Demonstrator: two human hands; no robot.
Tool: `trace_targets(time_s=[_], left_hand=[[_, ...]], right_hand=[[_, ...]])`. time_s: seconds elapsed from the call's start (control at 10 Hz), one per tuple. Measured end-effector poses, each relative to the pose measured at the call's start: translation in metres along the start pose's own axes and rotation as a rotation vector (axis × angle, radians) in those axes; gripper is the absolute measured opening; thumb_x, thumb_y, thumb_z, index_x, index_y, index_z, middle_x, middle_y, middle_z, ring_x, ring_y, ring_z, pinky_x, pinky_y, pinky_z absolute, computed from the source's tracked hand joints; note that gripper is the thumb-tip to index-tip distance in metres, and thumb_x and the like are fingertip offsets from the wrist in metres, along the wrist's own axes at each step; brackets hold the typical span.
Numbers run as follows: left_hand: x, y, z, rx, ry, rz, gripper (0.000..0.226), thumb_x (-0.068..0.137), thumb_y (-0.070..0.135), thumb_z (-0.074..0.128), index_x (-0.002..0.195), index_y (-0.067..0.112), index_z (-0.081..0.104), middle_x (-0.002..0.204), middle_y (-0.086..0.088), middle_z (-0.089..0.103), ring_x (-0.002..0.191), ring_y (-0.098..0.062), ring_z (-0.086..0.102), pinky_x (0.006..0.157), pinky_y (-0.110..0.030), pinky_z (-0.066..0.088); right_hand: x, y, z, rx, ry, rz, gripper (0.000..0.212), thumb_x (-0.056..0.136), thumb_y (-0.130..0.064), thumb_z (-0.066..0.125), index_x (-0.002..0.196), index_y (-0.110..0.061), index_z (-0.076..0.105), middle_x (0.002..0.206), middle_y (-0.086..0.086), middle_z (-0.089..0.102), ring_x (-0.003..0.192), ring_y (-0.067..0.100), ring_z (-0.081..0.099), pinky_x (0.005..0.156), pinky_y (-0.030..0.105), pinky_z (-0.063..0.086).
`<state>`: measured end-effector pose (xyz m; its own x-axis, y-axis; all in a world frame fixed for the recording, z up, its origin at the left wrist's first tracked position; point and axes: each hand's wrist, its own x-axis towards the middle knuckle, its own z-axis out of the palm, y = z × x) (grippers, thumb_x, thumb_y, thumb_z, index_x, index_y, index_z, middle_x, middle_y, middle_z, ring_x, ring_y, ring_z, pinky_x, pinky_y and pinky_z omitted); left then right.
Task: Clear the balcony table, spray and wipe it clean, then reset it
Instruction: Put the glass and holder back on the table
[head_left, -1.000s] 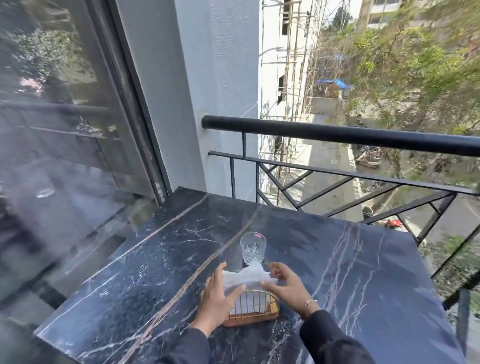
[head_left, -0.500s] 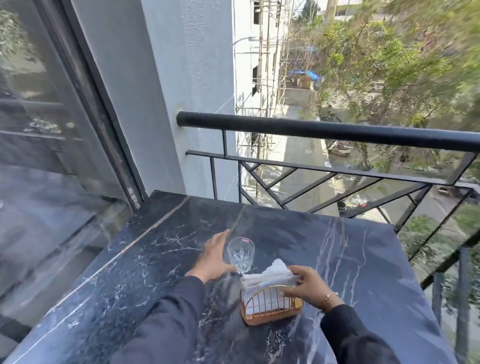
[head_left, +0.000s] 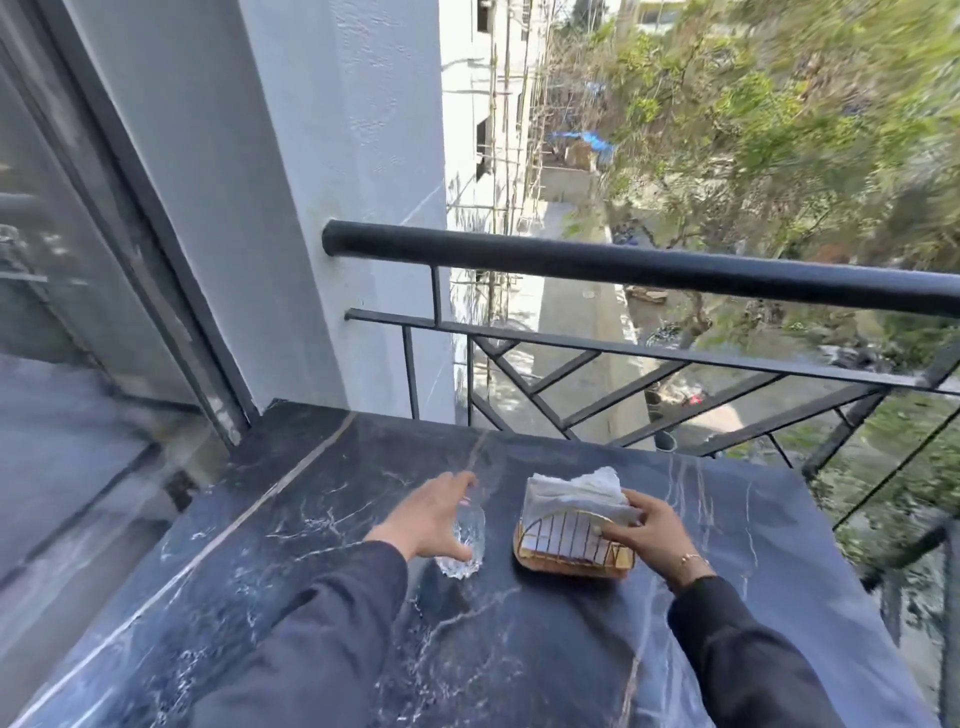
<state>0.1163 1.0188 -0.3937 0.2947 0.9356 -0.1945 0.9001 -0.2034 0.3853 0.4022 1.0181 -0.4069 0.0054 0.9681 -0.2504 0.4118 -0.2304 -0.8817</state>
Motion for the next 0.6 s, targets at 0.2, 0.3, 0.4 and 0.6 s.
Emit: trace_targets(time_s=[0.2,0.3,0.4,0.6], left_hand=[[0.019,-0.031,-0.015,0.034,0.131,-0.110,0.067,0.068,0.028,0.075,0.122,0.016,0.038,0.116,-0.006,0.051,0.107,-0.027,0.051,0.085,-0.033,0.043],[0.028,-0.037,-0.017,0.002,0.155,-0.137,0.066,0.068,0.032,0.076,0.120,0.015,0.038,0.116,-0.005,0.052,0.106,-0.025,0.050,0.085,-0.033,0.043],[0.030,-0.035,-0.014,0.017,0.159,-0.137,0.065,0.069,0.037,0.075,0.117,0.016,0.039,0.116,-0.005,0.054,0.106,-0.024,0.052,0.084,-0.033,0.043],[0.020,-0.028,-0.008,-0.047,0.184,-0.147,0.101,0.067,0.056,0.076,0.145,0.021,0.021,0.143,-0.002,0.043,0.135,-0.025,0.035,0.106,-0.042,0.037]], right_hand=[[0.039,-0.013,0.031,0.013,-0.008,-0.031,0.051,0.060,-0.009,0.084,0.109,-0.015,0.068,0.104,0.010,0.071,0.094,0.029,0.066,0.090,0.044,0.054],[0.048,-0.018,0.041,0.027,-0.022,-0.033,0.050,0.062,-0.003,0.082,0.110,-0.010,0.068,0.104,0.011,0.072,0.093,0.024,0.066,0.090,0.042,0.054],[0.050,-0.012,0.043,0.012,-0.018,-0.020,0.048,0.061,-0.006,0.083,0.107,-0.014,0.069,0.101,0.007,0.072,0.101,0.028,0.066,0.092,0.045,0.053],[0.028,-0.019,0.042,-0.058,0.032,-0.033,0.078,0.071,-0.013,0.079,0.139,-0.012,0.040,0.132,0.005,0.050,0.125,0.022,0.045,0.103,0.030,0.036]])
